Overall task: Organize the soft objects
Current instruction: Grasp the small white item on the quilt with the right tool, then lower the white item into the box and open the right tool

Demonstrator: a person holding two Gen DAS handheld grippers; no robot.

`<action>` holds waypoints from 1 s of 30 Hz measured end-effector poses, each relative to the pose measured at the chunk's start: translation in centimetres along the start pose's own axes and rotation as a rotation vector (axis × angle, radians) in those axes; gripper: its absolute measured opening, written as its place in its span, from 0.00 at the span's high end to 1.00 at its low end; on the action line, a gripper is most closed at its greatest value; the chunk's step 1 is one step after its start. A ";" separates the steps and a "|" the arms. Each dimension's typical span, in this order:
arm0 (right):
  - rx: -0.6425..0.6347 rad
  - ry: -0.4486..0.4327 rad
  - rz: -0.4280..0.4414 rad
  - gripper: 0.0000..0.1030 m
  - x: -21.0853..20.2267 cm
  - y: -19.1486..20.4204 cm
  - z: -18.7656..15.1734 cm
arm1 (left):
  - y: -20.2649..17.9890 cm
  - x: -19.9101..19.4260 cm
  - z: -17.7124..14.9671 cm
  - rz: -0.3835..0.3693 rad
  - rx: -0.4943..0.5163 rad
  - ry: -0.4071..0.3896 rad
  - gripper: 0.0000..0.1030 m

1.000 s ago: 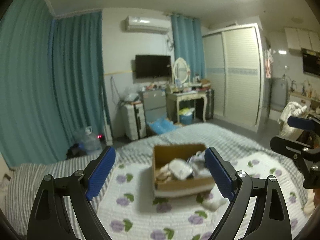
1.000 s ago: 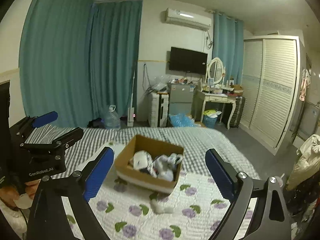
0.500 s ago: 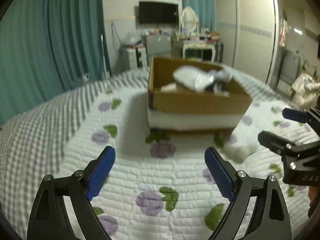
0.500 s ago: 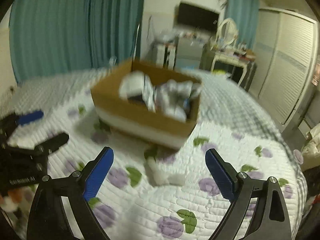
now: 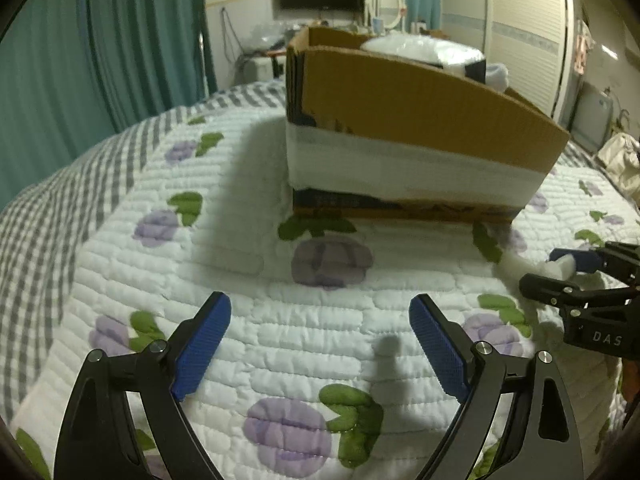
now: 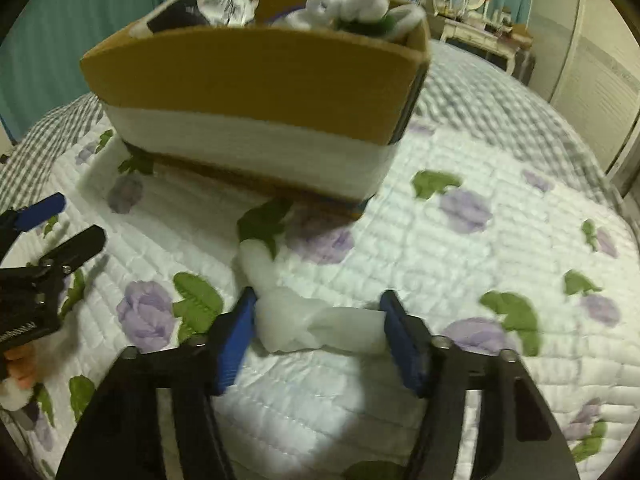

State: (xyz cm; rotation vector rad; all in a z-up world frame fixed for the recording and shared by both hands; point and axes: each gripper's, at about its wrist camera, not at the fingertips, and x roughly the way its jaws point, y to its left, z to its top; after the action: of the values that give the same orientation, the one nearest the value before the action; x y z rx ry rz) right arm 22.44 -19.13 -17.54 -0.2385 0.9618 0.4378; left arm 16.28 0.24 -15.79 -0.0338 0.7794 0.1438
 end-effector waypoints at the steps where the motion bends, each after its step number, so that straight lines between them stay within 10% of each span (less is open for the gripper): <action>1: -0.012 0.001 -0.006 0.47 0.0 0.2 0.0 | 0.0 0.0 -0.1 0.002 0.001 0.003 0.11; 5: -0.061 -0.012 -0.010 0.67 -0.6 1.4 -0.2 | 0.0 -0.4 -0.2 -0.005 0.003 0.003 0.11; 18: -0.083 -0.107 -0.057 0.70 -6.8 4.0 -1.5 | -0.1 -6.2 -1.3 -0.046 -0.006 -0.001 0.11; 30: -0.023 -0.291 -0.044 0.69 -19.2 7.9 -0.7 | 1.5 -17.9 2.5 -0.043 0.038 -0.242 0.10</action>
State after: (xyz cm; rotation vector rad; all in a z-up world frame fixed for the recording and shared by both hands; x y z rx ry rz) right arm 8.76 -17.25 -1.98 -0.2097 0.6662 0.4294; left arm 5.28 -0.10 -1.39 0.0030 0.5389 0.0904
